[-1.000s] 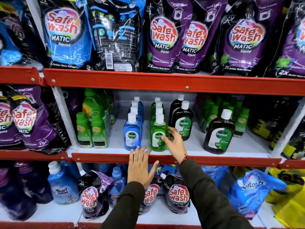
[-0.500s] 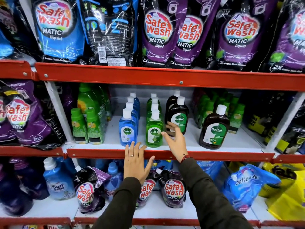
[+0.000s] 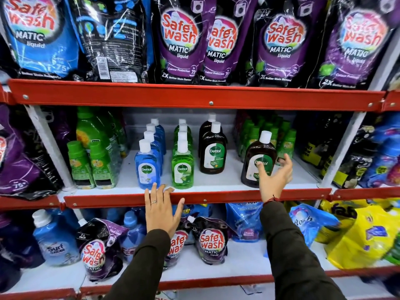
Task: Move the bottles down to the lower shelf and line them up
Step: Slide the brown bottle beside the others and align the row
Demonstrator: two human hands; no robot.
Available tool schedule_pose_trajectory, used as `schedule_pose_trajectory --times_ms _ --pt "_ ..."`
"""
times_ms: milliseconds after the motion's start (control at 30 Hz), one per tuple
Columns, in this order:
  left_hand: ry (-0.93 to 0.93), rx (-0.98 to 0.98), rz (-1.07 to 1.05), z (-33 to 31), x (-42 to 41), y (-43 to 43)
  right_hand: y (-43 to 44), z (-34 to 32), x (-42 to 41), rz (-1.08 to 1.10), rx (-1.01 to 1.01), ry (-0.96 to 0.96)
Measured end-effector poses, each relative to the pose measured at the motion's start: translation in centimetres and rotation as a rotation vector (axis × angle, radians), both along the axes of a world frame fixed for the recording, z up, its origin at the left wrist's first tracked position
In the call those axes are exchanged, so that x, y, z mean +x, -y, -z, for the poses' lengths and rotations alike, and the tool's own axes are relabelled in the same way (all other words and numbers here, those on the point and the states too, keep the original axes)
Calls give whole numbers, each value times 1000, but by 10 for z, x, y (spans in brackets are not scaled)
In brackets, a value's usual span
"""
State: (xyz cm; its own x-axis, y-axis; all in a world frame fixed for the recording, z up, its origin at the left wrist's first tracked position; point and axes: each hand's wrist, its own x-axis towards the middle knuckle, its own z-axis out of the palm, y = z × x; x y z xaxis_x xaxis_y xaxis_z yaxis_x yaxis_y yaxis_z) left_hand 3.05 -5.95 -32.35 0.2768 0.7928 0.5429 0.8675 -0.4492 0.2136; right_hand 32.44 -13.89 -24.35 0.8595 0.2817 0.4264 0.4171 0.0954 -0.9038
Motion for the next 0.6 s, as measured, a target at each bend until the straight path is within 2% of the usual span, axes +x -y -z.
schedule_pose_trajectory --times_ms 100,200,600 --pt "-5 -11 -1 -2 -1 2 -2 7 23 -215 -80 -160" --pt "6 -16 -1 -3 1 4 1 8 40 -367 -121 -202" --pt "36 -28 5 -4 2 4 17 -3 39 -533 -115 -139"
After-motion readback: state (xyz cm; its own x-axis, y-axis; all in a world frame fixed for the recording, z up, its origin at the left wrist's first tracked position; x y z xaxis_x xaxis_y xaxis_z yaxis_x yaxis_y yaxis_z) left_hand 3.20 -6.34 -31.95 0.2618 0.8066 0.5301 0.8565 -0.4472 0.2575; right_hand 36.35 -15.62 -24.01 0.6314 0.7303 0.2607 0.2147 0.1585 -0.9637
